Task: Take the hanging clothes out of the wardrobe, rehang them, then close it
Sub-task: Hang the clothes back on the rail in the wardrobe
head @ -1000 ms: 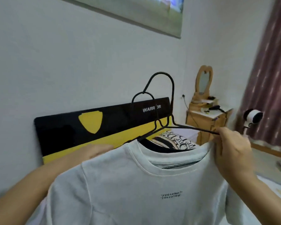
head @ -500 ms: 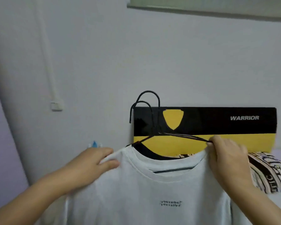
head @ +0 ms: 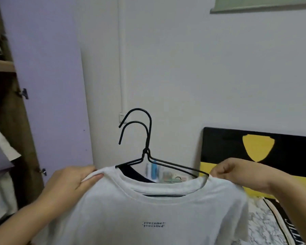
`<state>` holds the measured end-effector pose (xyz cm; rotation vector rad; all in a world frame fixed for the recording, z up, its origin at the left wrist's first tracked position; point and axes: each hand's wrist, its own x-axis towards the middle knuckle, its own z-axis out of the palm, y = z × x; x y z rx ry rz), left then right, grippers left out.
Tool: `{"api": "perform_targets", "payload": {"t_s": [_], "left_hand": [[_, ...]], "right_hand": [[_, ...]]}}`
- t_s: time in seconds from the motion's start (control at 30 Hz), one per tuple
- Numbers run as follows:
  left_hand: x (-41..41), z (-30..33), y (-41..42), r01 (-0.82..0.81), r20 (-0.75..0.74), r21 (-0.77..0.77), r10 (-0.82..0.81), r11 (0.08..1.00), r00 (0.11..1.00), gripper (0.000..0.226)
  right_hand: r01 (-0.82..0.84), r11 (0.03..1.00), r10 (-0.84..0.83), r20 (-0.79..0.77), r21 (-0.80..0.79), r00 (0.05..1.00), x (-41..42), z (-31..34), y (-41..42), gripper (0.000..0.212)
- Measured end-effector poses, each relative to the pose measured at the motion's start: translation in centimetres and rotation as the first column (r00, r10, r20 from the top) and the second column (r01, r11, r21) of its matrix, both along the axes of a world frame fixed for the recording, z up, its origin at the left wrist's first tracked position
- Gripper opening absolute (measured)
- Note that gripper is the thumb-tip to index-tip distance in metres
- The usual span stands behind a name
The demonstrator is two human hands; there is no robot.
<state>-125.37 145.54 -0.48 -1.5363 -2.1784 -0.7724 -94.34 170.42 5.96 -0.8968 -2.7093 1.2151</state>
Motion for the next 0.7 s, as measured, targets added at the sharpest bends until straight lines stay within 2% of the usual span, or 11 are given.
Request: {"api": "perform_targets", "payload": {"t_s": [0.07,0.13,0.27,0.33,0.43,0.47,0.6,0.63,0.7], "left_hand": [[-2.7,-0.2,-1.2,-0.035,-0.023,-0.005,0.035,0.999,0.999,0.038],[-5.4,-0.7,-2.2,-0.066,-0.038,0.007,0.067,0.998,0.997,0.045],[-9.6,-0.9,-4.3,-0.108,-0.009,0.021,0.108,0.994,0.994,0.04],[-11.0,-0.6,-5.3,-0.125,0.008,0.0,0.125,0.992,0.992,0.036],[-12.8,-0.6,-6.8,-0.181,0.009,-0.026,0.181,0.983,0.983,0.024],[-13.3,-0.6,-7.2,-0.203,0.034,-0.026,0.204,0.979,0.978,0.025],[-15.0,-0.8,-8.7,-0.317,0.171,0.008,0.311,0.948,0.935,0.054],[-15.2,-0.8,-8.8,-0.339,0.184,0.003,0.332,0.941,0.925,0.055],[-15.3,-0.6,-8.7,-0.388,0.162,-0.011,0.385,0.921,0.909,0.042]], "right_hand": [[-0.164,0.984,0.17,0.1,-0.063,0.98,-3.3,-0.1,-0.1,0.02],[-0.208,0.978,0.21,0.119,-0.027,0.97,-6.8,-0.9,0.0,0.019],[-0.207,0.973,0.189,-0.155,-0.104,0.97,-13.4,-1.5,-0.6,0.025],[-0.228,0.968,0.196,-0.244,-0.109,0.95,-16.5,-1.4,-0.8,0.026],[-0.284,0.955,0.25,-0.296,-0.08,0.922,-21.1,-1.1,-1.3,0.03],[-0.301,0.95,0.263,-0.307,-0.085,0.915,-22.4,-1.0,-1.5,0.027],[-0.373,0.912,0.295,-0.357,-0.173,0.886,-27.2,-0.6,-1.7,0.021],[-0.4,0.89,0.303,-0.371,-0.217,0.878,-28.3,-0.5,-1.6,0.021],[-0.451,0.845,0.328,-0.387,-0.289,0.862,-30.7,-0.3,-1.5,0.022]]}}
